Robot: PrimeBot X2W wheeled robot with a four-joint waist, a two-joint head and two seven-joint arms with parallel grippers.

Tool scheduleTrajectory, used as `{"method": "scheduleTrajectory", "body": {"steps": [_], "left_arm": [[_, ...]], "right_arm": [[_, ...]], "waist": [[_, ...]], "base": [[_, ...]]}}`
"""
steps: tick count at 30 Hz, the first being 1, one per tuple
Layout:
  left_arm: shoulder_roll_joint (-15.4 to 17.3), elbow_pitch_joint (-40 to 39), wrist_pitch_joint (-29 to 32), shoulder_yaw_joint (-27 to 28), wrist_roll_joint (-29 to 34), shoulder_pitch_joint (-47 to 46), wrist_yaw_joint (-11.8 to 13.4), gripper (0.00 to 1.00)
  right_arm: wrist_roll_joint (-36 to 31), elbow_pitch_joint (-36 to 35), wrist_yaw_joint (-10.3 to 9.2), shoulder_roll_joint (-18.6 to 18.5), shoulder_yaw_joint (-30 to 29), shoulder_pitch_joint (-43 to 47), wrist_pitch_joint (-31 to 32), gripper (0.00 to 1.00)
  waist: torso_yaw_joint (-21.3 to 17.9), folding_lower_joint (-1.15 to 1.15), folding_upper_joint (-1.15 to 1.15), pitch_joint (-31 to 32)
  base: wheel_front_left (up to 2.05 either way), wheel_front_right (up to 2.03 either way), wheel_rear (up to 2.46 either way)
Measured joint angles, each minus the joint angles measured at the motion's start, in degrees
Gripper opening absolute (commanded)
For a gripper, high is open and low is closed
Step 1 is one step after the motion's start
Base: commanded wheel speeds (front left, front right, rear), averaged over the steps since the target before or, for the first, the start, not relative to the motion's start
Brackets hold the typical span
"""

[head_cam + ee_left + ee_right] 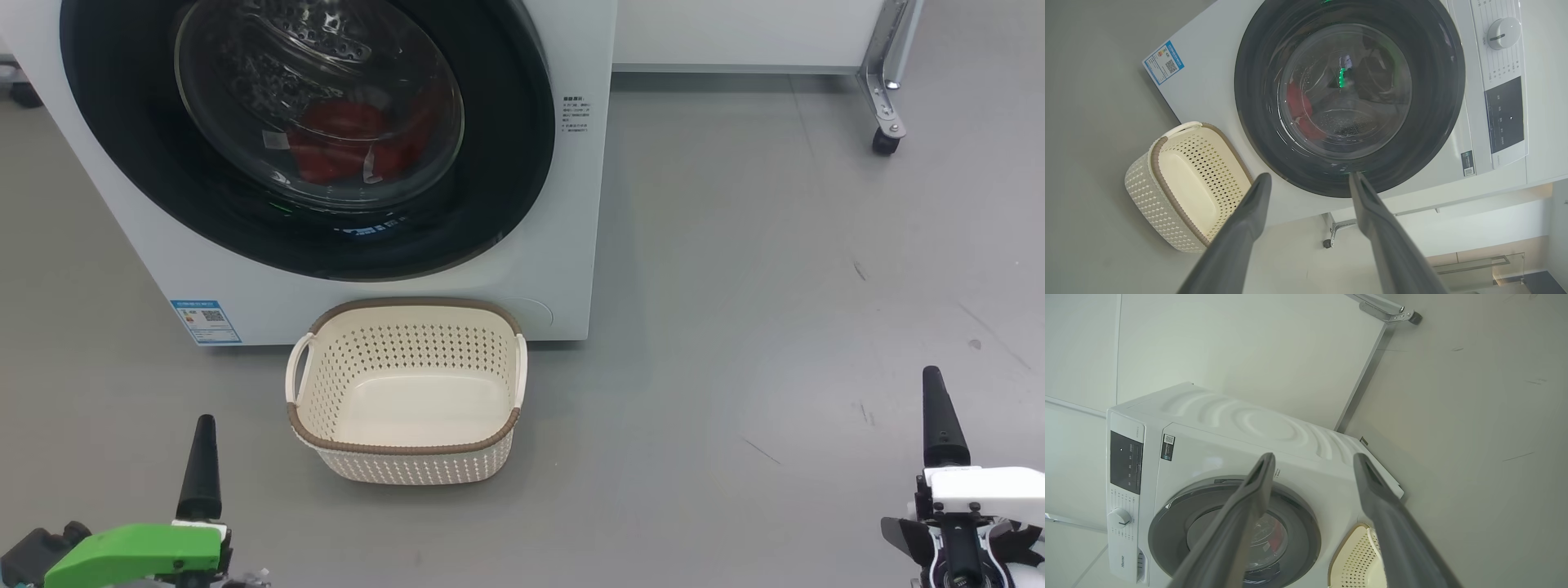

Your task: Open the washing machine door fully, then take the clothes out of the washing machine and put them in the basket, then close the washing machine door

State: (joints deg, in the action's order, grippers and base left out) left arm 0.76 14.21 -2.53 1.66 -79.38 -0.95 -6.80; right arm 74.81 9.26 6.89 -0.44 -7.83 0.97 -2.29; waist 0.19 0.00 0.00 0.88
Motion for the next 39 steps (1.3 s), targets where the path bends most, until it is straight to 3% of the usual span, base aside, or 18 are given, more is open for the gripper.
{"method": "scheduleTrajectory", "body": {"steps": [10,23,39], "left_arm": [[0.2,-1.5,-1.9,-0.9,10.6,0.0,0.0,1.00],[0.3,-3.6,-4.5,-3.8,24.7,0.0,0.2,1.00],[0.7,-4.0,-7.7,-8.8,45.7,0.0,2.6,1.00]], "right_arm": [[-6.5,-2.4,-1.53,-0.1,0.5,0.0,-2.1,1.00],[-20.9,-4.5,-3.53,-0.5,2.1,0.3,-4.6,1.00],[-37.7,-5.2,-6.32,-1.4,5.8,0.8,-7.7,1.00]], "waist": [[0.2,0.00,0.00,0.4],[0.3,0.00,0.00,0.6],[0.1,0.00,0.00,0.4]], "base": [[0.00,0.00,0.00],[0.00,0.00,0.00],[0.00,0.00,0.00]]}}
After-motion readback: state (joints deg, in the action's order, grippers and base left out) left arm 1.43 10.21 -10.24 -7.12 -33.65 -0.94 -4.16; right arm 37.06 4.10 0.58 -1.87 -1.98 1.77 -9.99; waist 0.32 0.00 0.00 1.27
